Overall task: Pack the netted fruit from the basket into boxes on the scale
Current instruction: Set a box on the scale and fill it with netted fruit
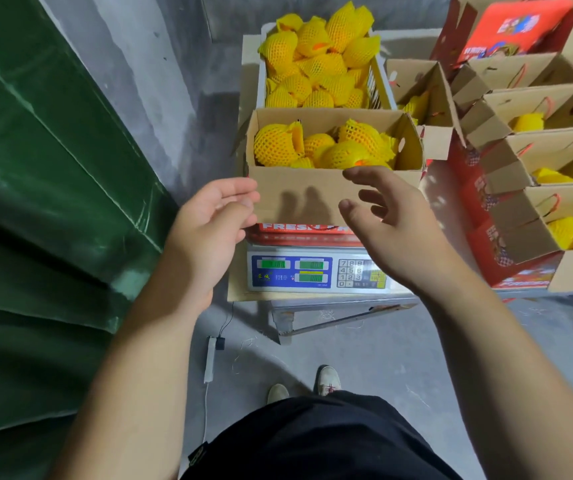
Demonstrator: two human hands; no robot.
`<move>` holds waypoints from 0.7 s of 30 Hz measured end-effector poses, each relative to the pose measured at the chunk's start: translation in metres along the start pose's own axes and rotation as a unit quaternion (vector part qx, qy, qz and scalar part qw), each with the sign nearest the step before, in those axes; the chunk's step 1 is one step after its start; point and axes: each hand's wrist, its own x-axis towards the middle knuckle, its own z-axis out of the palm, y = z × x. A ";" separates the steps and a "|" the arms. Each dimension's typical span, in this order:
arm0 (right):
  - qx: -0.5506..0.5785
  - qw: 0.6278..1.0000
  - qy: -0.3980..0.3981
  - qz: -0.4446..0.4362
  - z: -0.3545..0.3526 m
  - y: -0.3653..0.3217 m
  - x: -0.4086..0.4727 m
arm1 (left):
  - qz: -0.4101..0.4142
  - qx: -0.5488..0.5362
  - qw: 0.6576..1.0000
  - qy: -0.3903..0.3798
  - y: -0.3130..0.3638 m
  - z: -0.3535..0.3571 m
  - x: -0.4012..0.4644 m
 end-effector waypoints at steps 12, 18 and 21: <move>-0.111 0.988 0.105 -0.001 -0.046 0.059 0.077 | 0.010 0.036 0.996 0.081 0.002 0.038 0.041; -0.035 0.991 0.024 0.130 -0.055 0.093 0.112 | -0.004 0.069 0.986 0.153 -0.015 0.047 0.072; -0.072 0.988 0.025 0.131 -0.054 0.099 0.123 | -0.019 0.083 0.989 0.125 -0.018 0.039 0.096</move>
